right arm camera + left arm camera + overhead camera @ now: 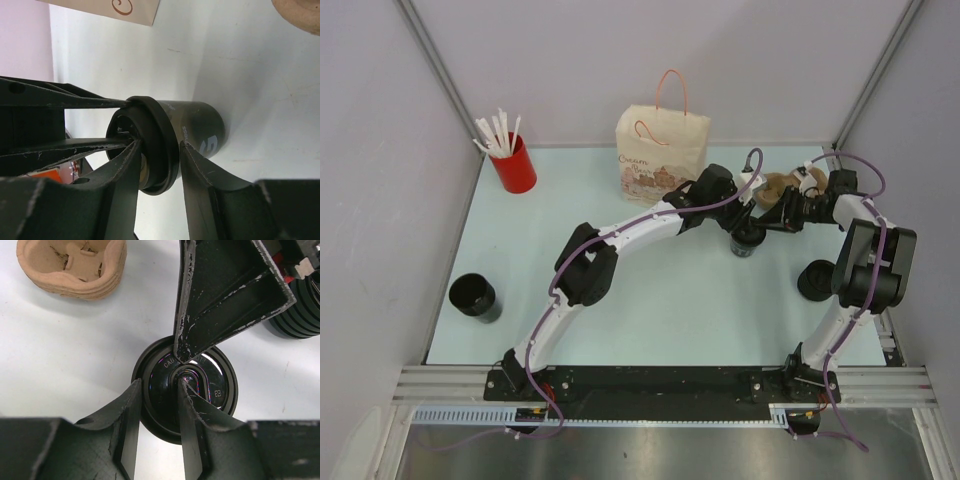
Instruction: Pack the takeout coffee
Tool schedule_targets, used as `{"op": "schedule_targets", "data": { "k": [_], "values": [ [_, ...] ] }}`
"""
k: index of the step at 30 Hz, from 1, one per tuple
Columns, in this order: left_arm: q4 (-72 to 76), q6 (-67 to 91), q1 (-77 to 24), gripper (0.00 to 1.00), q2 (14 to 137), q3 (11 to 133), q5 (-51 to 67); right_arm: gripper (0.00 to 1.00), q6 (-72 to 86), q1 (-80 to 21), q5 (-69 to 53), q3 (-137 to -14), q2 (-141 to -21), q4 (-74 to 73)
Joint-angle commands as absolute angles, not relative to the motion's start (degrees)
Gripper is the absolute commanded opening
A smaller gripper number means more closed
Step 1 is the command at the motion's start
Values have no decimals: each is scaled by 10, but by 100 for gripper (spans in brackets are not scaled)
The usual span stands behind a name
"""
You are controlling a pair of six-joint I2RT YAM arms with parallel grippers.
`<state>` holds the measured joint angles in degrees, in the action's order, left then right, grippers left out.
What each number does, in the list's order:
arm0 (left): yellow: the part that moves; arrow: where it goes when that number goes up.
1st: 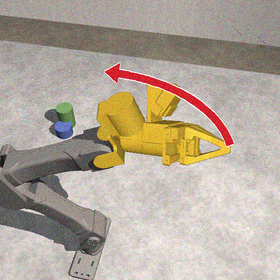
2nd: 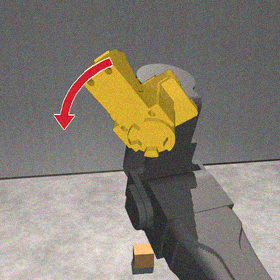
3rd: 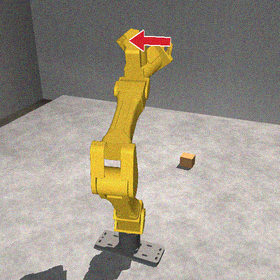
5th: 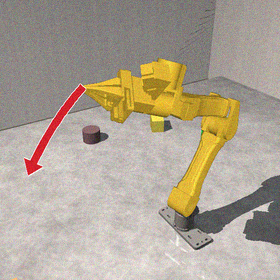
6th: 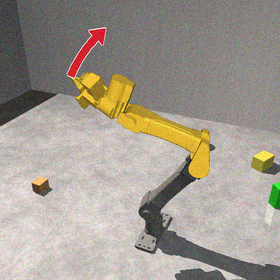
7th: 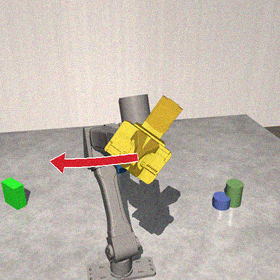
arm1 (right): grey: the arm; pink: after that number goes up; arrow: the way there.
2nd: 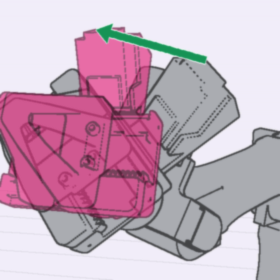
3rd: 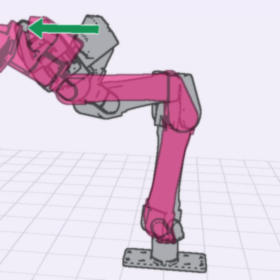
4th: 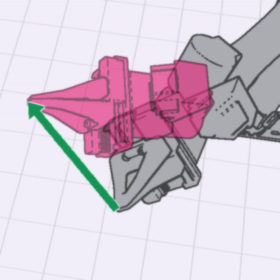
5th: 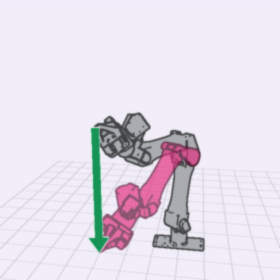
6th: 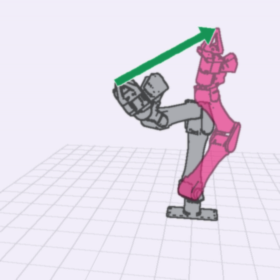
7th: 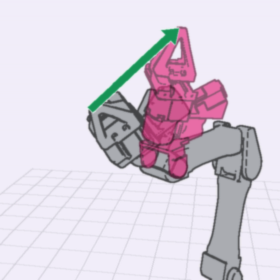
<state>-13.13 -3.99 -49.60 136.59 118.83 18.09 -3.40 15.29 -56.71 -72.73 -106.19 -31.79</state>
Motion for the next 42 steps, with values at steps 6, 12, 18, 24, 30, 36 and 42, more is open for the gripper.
{"op": "schedule_targets", "data": {
  "k": [6, 12, 18, 24, 30, 36, 42],
  "values": [
    [-252, -64, -502, 36, 1407, 1143, 148, 46, -13, 172, -640, -732, -1082, -305],
    [-250, -64, -502, 36, 1407, 1140, 148, 48, -4, 192, -657, -732, -1105, -303],
    [-249, -64, -502, 36, 1406, 1141, 149, 49, -6, 192, -635, -732, -1118, -302],
    [-250, -63, -502, 35, 1405, 1140, 150, 49, 10, 196, -638, -732, -1125, -290],
    [-249, -63, -502, 35, 1404, 1139, 150, 49, 51, 202, -653, -732, -1115, -259],
    [-250, -62, -502, 34, 1404, 1139, 151, 49, 63, 203, -649, -732, -1117, -242],
    [-250, -63, -502, 34, 1403, 1139, 150, 49, 50, 197, -628, -732, -1124, -253]
  ]
}}
